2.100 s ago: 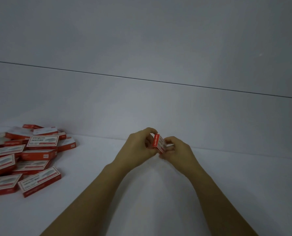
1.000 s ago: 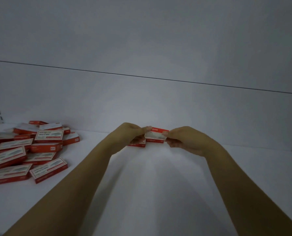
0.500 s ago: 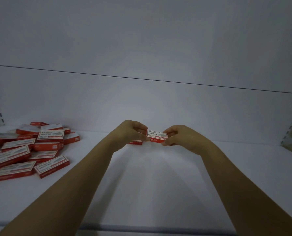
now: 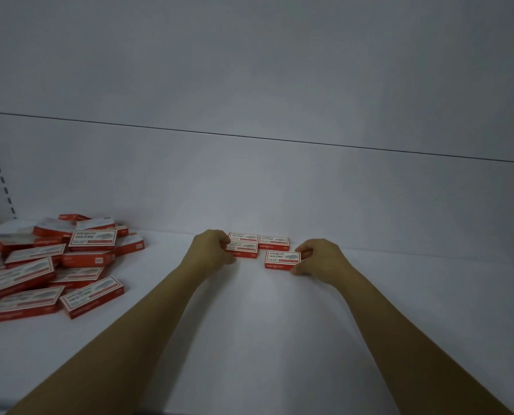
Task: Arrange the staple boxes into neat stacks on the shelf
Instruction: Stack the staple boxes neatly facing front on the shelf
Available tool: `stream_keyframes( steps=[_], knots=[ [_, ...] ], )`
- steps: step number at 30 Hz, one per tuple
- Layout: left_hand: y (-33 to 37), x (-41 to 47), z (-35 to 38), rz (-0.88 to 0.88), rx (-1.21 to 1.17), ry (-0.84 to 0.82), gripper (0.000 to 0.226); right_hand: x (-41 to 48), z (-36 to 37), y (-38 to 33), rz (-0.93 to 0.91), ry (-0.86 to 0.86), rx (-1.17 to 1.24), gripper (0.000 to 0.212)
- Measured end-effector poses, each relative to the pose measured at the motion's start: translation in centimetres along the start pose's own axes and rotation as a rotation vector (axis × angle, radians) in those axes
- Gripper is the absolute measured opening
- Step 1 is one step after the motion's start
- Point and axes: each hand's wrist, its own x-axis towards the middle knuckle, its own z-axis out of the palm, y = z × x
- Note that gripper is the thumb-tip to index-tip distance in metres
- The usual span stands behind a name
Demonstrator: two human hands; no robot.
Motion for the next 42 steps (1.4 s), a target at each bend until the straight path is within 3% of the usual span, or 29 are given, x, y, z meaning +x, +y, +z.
stream_keyframes(
  steps=[5,21,25,31,42],
  knots=[
    [-0.2,1.0,0.6,-0.012,0.062,0.034,0.034,1.6,1.0,0.2,0.016,0.003,-0.004,0.042],
    [-0.4,2.8,1.5,-0.038,0.128,0.056,0.028,4.1,2.3,0.0,0.021,0.045,0.018,0.035],
    [-0.3,2.8,1.4,-0.033,0.169,0.046,0.016,4.2,2.3,-0.4,-0.005,0.030,-0.065,0.038],
    [0.3,2.3,0.7,-0.019,0.286,0.003,0.028,3.9,2.2,-1.6,-0.062,0.006,-0.268,0.047],
    [-2.3,-1.0,-7.2,-0.102,0.427,0.085,0.033,2.1,4.0,-7.4,-0.264,-0.082,-0.344,0.046]
  ],
)
